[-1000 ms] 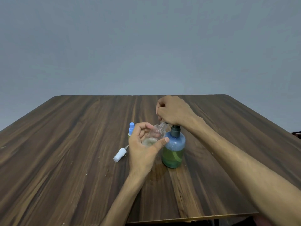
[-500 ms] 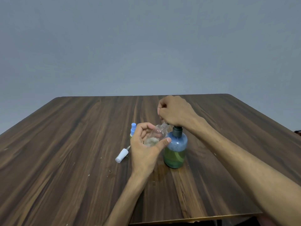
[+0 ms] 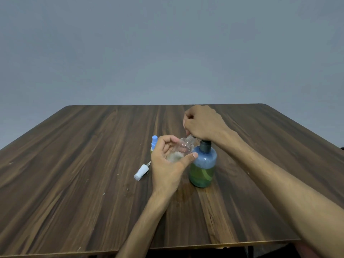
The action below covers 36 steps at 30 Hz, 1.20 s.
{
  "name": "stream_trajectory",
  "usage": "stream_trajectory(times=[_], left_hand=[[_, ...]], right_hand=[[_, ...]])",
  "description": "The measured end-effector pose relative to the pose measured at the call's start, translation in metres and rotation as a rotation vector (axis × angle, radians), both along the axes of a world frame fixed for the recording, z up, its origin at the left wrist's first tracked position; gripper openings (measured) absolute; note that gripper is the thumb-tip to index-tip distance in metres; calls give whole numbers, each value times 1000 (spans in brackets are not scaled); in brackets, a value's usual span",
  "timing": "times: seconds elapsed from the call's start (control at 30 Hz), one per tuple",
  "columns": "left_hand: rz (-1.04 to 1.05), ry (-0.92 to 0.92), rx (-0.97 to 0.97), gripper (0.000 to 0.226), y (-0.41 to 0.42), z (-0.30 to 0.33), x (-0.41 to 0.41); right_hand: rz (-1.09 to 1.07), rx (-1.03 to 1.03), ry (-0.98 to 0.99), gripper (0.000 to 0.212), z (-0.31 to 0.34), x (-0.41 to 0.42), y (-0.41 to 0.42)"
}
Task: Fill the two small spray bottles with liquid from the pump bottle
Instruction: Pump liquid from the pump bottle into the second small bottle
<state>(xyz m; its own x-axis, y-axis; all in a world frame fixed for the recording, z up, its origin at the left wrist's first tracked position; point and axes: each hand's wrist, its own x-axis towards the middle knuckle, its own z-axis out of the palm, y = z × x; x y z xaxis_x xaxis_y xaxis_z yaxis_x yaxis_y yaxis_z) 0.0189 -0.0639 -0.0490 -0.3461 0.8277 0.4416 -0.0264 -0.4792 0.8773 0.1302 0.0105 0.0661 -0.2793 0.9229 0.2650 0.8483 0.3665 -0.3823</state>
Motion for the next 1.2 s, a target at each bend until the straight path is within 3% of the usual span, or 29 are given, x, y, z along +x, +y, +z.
stream_trajectory(times=[1.2], left_hand=[[-3, 6, 13, 53, 2, -1, 0]], right_hand=[[-8, 90, 85, 22, 4, 1, 1]])
